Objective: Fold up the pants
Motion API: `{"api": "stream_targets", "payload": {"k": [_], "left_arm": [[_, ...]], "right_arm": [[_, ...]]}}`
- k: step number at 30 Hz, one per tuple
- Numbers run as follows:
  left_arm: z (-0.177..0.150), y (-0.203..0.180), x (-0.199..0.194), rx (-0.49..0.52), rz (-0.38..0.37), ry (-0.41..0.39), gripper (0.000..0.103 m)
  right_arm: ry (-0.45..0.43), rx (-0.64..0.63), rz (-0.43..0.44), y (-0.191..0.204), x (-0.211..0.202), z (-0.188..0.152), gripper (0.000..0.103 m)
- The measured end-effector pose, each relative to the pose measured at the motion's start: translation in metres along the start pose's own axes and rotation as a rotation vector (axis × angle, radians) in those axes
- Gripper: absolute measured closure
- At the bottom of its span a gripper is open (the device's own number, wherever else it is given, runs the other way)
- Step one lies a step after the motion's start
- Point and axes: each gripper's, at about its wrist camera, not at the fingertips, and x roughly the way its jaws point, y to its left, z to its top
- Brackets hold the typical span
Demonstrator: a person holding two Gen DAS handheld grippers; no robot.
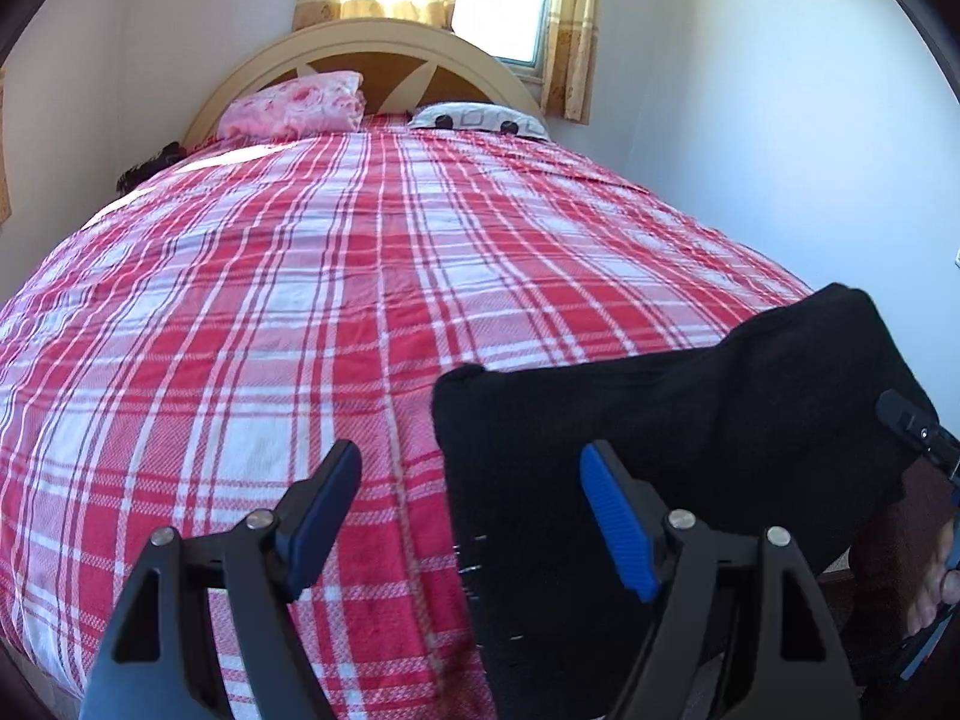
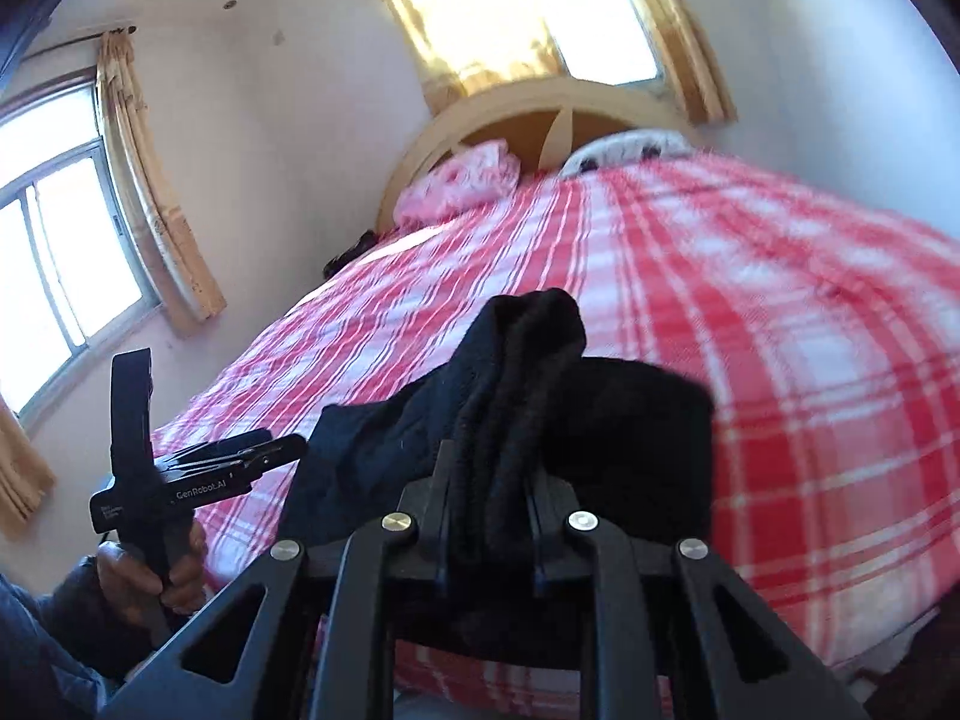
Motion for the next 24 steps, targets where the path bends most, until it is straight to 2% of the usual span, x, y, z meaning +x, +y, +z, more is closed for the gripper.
{"api": "stream_targets", "payload": {"k": [2, 3, 5, 7, 10, 13, 16, 21, 22, 24], "left_arm": [[-0.002, -0.007, 0.005, 0.014, 0.000, 0.014, 0.025], [-0.004, -0.010, 0.008, 0.019, -0.001, 0.025, 0.025], [-0.008, -0.015, 0.015, 0.029, -0.004, 0.050, 0.025], [-0.009, -0.017, 0.014, 0.041, 0.005, 0.053, 0.025], [-0.006, -0.016, 0.008, 0.046, 0.013, 0.033, 0.025], [-0.004, -0.014, 0.003, 0.053, 0.015, 0.013, 0.025], [-0.003, -0.009, 0.004, 0.072, 0.038, 0.006, 0.023], [-0.002, 0.041, 0.018, -0.030, 0.178, 0.058, 0.021], [-0.003, 0.051, 0.018, -0.064, 0.192, 0.077, 0.021], [-0.003, 0.061, 0.013, -0.097, 0.174, 0.067, 0.021]], "right_arm": [[-0.028, -0.015, -0.048, -0.007, -0.013, -0.003, 0.084], [-0.002, 0.005, -0.044, -0.017, -0.012, -0.010, 0.084], [0.034, 0.045, -0.019, -0.027, -0.009, -0.026, 0.084], [0.034, 0.101, 0.036, -0.030, 0.000, -0.036, 0.084], [-0.001, 0.110, 0.113, -0.020, 0.007, -0.035, 0.084], [0.001, 0.057, 0.081, -0.010, 0.014, -0.029, 0.083], [-0.002, 0.102, 0.083, -0.019, 0.015, -0.026, 0.083], [0.031, 0.134, 0.034, -0.026, 0.021, -0.035, 0.080], [0.041, 0.141, 0.030, -0.026, 0.026, -0.035, 0.077], [0.080, 0.168, 0.035, -0.030, 0.033, -0.039, 0.068]]}}
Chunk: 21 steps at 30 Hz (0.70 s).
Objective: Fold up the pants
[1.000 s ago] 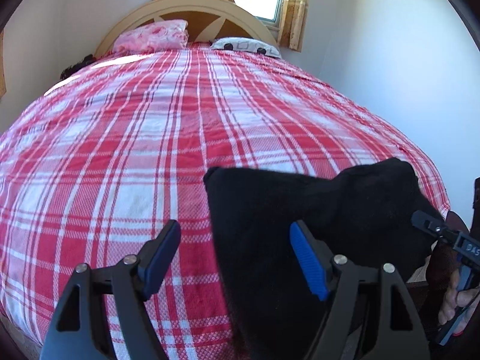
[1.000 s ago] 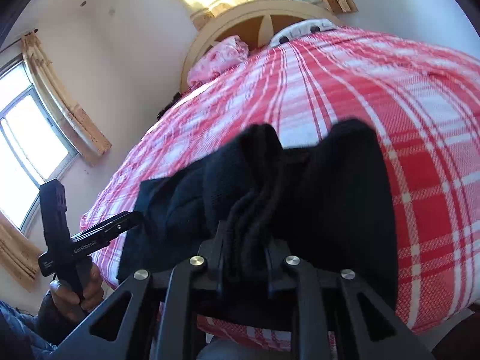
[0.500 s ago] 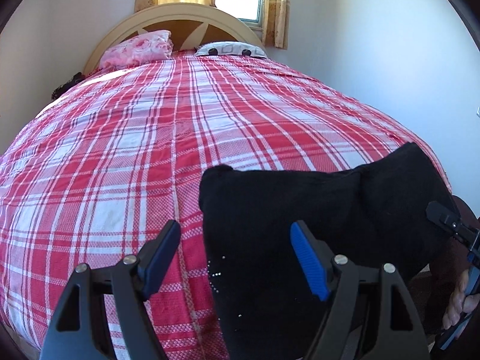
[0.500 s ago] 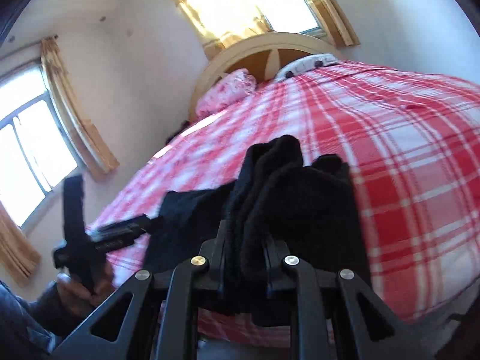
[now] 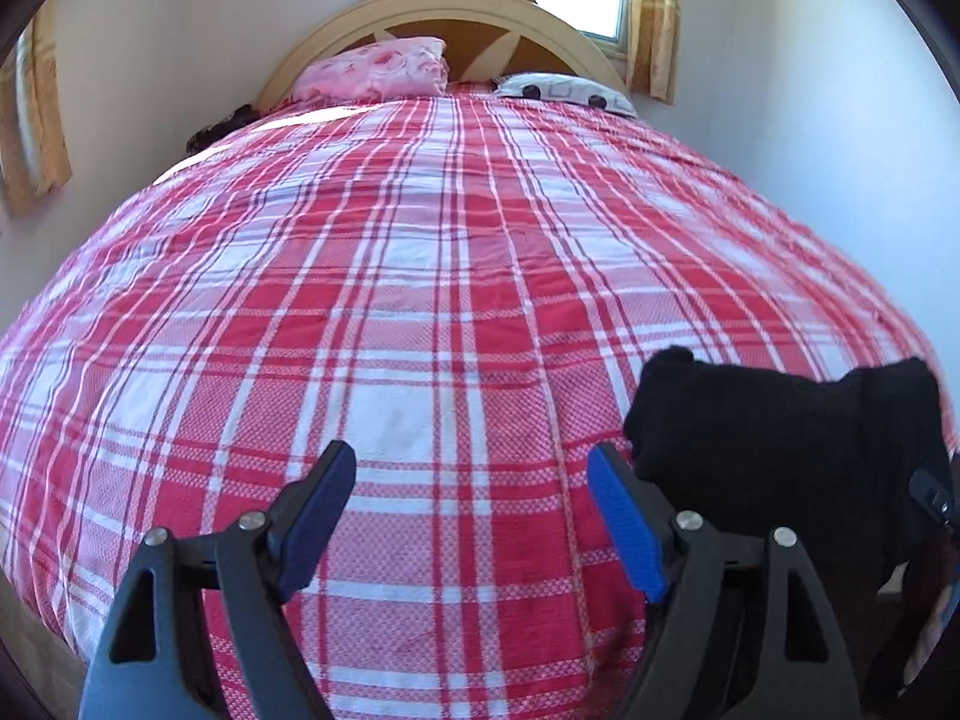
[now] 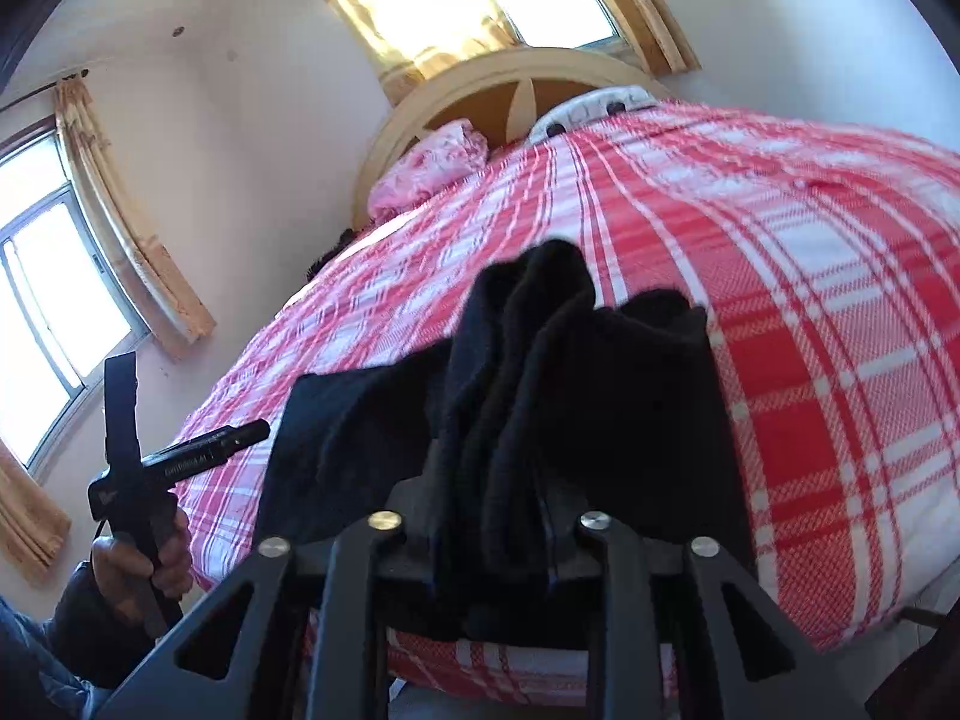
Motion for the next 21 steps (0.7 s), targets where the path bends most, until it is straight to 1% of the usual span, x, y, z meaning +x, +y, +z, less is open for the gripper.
{"api": "stream_targets", "payload": {"k": [1, 2, 5, 7, 9, 10, 12, 14, 15, 16, 17, 18, 20, 21], "left_arm": [[0.001, 0.001, -0.005, 0.000, -0.015, -0.014, 0.021], [0.001, -0.001, -0.009, 0.012, -0.032, -0.025, 0.021], [0.004, -0.027, -0.021, 0.110, -0.124, -0.050, 0.021], [0.000, -0.057, -0.031, 0.214, -0.197, -0.074, 0.021], [-0.008, -0.093, -0.041, 0.326, -0.301, -0.086, 0.021], [-0.012, -0.106, -0.045, 0.367, -0.340, -0.085, 0.021], [-0.023, -0.137, -0.053, 0.462, -0.403, -0.083, 0.021], [-0.039, -0.171, -0.062, 0.585, -0.457, -0.100, 0.021], [-0.046, -0.184, -0.065, 0.639, -0.469, -0.116, 0.021], [-0.050, -0.194, -0.067, 0.676, -0.473, -0.129, 0.020], [-0.055, -0.205, -0.068, 0.719, -0.475, -0.147, 0.019], [-0.060, -0.216, -0.067, 0.757, -0.471, -0.170, 0.018], [-0.066, -0.231, -0.067, 0.796, -0.457, -0.208, 0.018], [-0.070, -0.239, -0.066, 0.819, -0.447, -0.233, 0.018]], "right_arm": [[0.004, 0.025, 0.004, -0.002, -0.002, 0.000, 0.066], [-0.010, 0.046, 0.004, -0.006, -0.007, 0.001, 0.066], [-0.069, 0.081, 0.034, -0.012, -0.030, 0.004, 0.065], [-0.053, 0.082, 0.044, -0.012, -0.045, 0.004, 0.065], [-0.031, 0.054, 0.017, -0.008, -0.054, 0.001, 0.065], [-0.016, 0.048, 0.013, -0.006, -0.056, -0.001, 0.065], [0.027, 0.034, -0.012, -0.002, -0.055, -0.006, 0.065], [0.037, 0.015, -0.030, 0.000, -0.056, -0.007, 0.065], [0.042, 0.018, -0.011, 0.000, -0.055, -0.006, 0.065], [0.041, 0.026, 0.000, -0.002, -0.054, -0.004, 0.071], [0.041, 0.036, 0.022, -0.003, -0.053, -0.002, 0.081], [0.056, 0.046, 0.062, -0.004, -0.050, 0.002, 0.086], [0.066, 0.064, 0.113, -0.005, -0.049, 0.009, 0.086], [0.078, 0.082, 0.154, -0.005, -0.048, 0.013, 0.086]]}}
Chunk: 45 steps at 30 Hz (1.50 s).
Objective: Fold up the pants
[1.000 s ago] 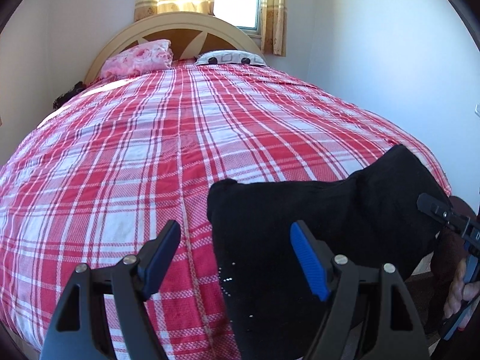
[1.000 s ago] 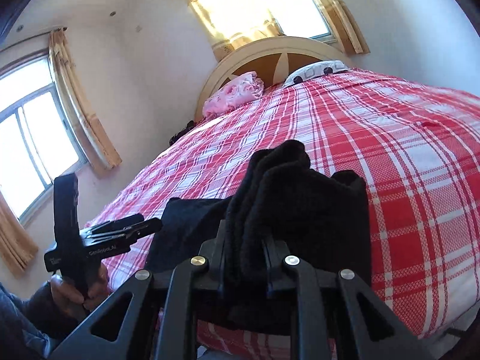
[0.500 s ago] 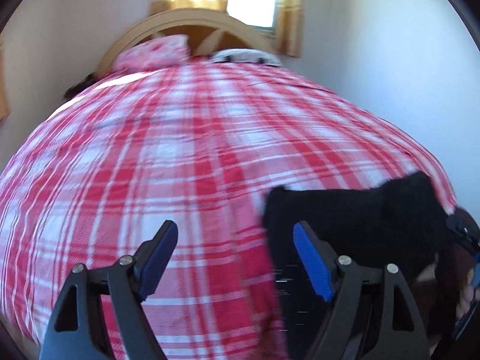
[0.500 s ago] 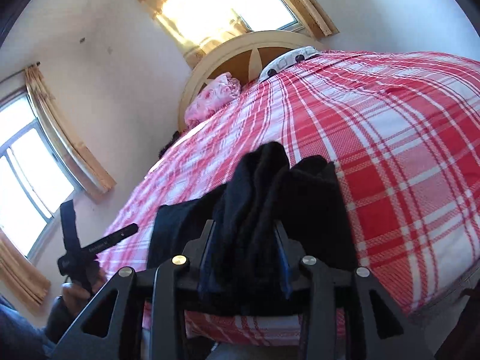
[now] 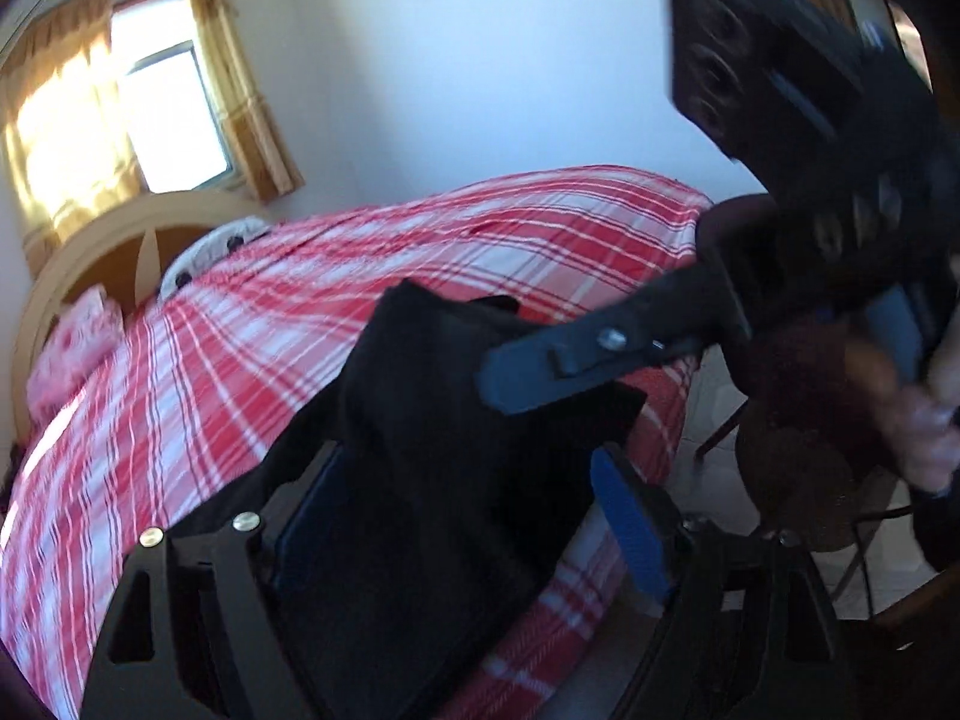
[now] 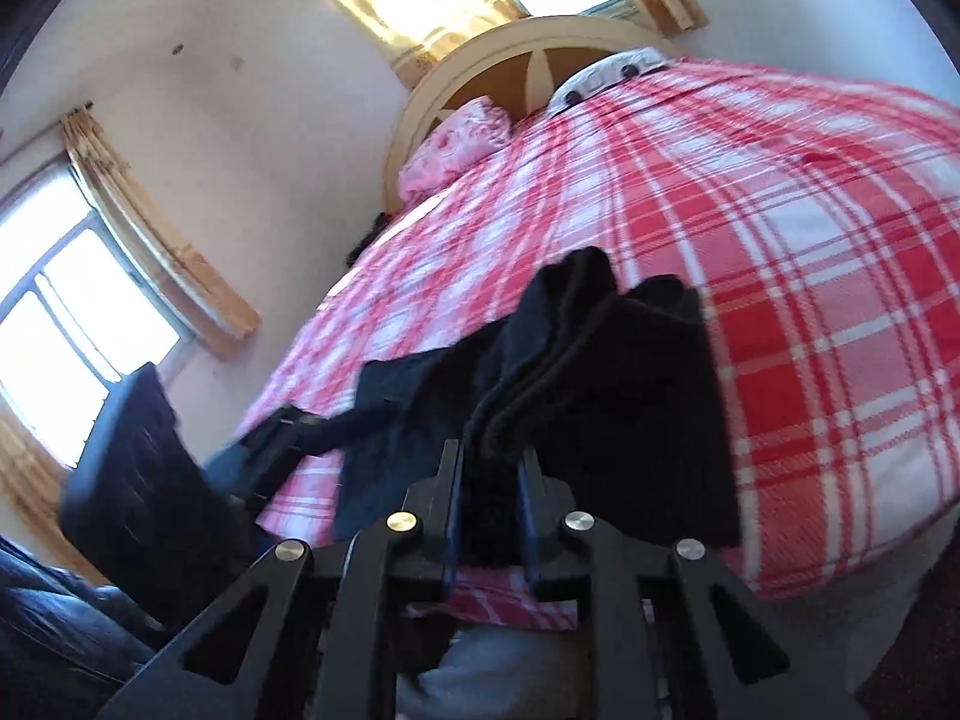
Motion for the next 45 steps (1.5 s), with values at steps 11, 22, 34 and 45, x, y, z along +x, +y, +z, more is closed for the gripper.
{"api": "stream_targets", "payload": {"k": [11, 22, 34, 45], "left_arm": [[-0.001, 0.008, 0.018, -0.051, 0.076, -0.034, 0.016], [-0.008, 0.093, 0.015, -0.451, -0.129, -0.012, 0.089], [-0.016, 0.147, -0.032, -0.668, -0.086, -0.113, 0.089], [-0.083, 0.212, -0.118, -0.872, 0.221, -0.219, 0.089]], "right_arm": [[0.081, 0.181, 0.332, -0.025, 0.012, 0.020, 0.086], [-0.074, 0.276, 0.432, -0.045, 0.000, 0.018, 0.078], [-0.124, 0.075, 0.022, -0.025, 0.000, -0.007, 0.072], [-0.038, -0.286, -0.059, 0.056, 0.049, -0.024, 0.071]]}}
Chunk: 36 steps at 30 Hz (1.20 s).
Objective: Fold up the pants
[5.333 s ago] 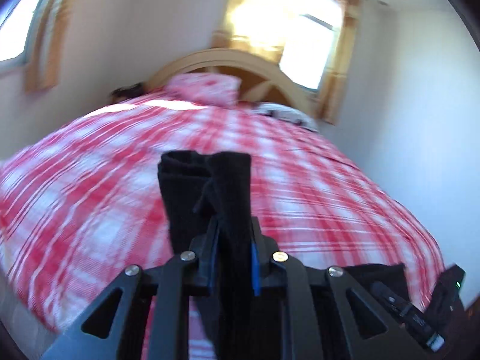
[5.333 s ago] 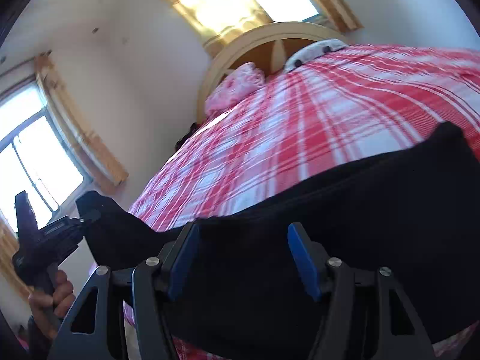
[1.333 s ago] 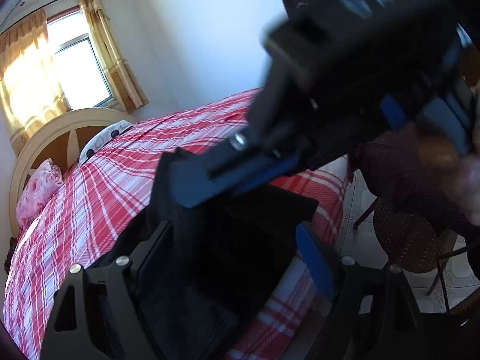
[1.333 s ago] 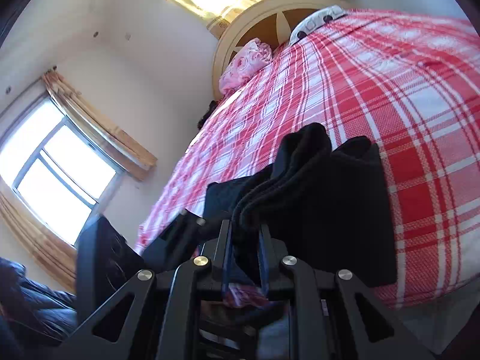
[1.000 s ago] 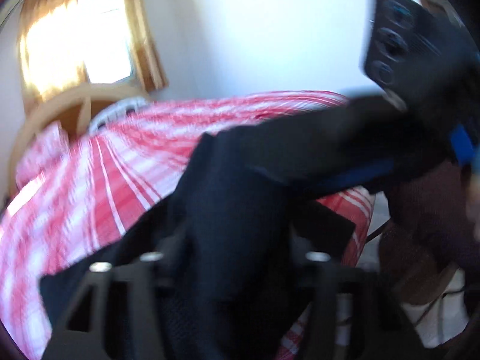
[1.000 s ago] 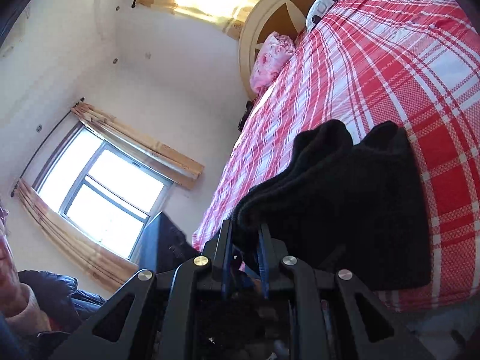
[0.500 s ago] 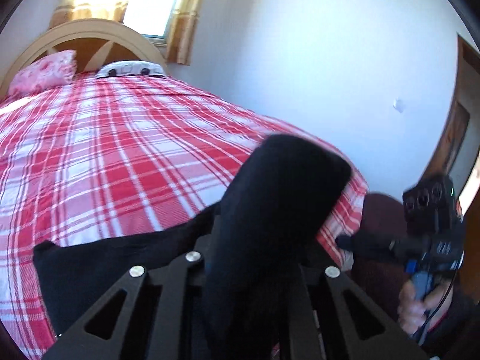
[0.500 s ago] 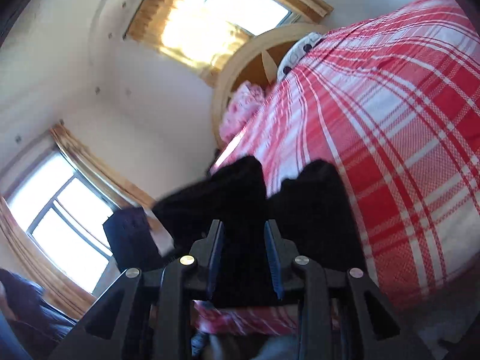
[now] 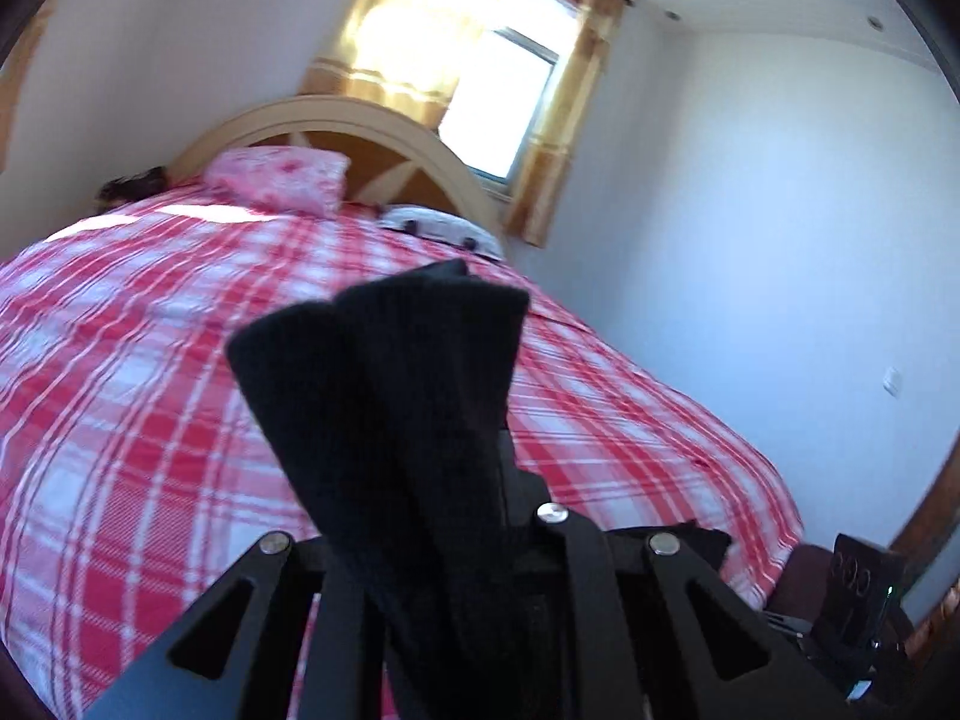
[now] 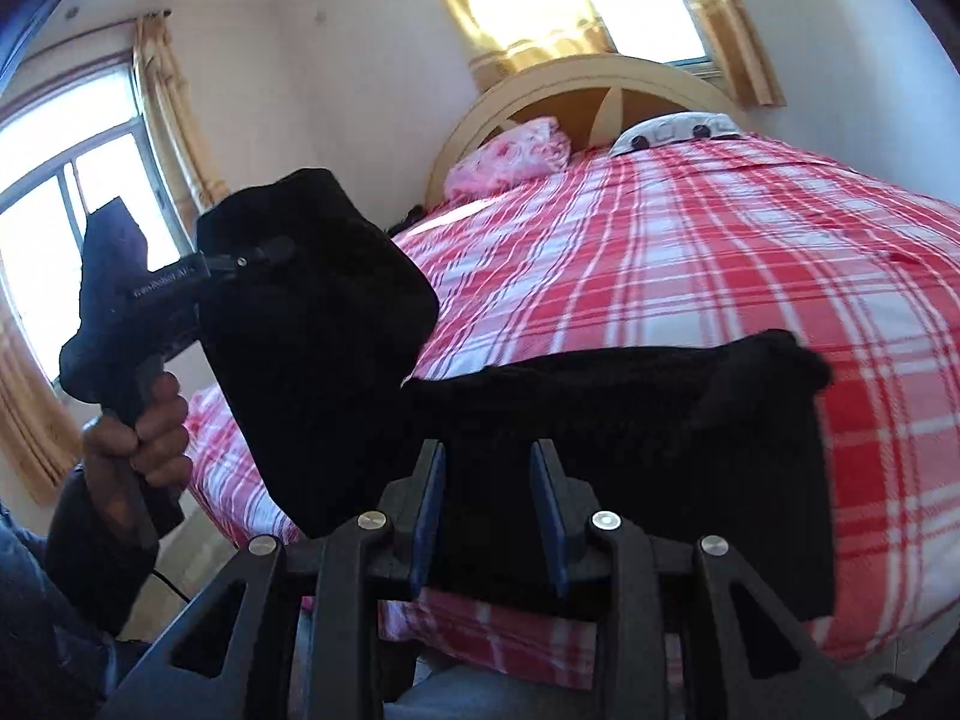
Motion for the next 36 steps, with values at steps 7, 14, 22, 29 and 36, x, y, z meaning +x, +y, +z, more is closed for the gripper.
{"api": "stream_targets", "payload": {"k": [7, 14, 22, 29, 36], "left_arm": [[-0.013, 0.036, -0.006, -0.089, 0.054, -0.012, 0.089], [-0.012, 0.039, -0.013, -0.083, 0.049, -0.019, 0.089], [-0.009, 0.052, -0.018, -0.099, 0.065, -0.038, 0.089], [-0.008, 0.049, -0.019, -0.078, 0.083, -0.043, 0.089], [-0.007, 0.047, -0.018, -0.065, 0.094, -0.037, 0.089]], "right_arm": [[0.098, -0.052, -0.065, 0.038, 0.061, -0.012, 0.059], [0.034, -0.168, -0.362, 0.053, 0.101, -0.015, 0.056], [0.046, -0.127, -0.384, 0.043, 0.097, -0.003, 0.092], [-0.011, -0.220, -0.273, 0.087, 0.098, 0.002, 0.093], [0.037, -0.218, -0.129, 0.102, 0.140, -0.017, 0.068]]}}
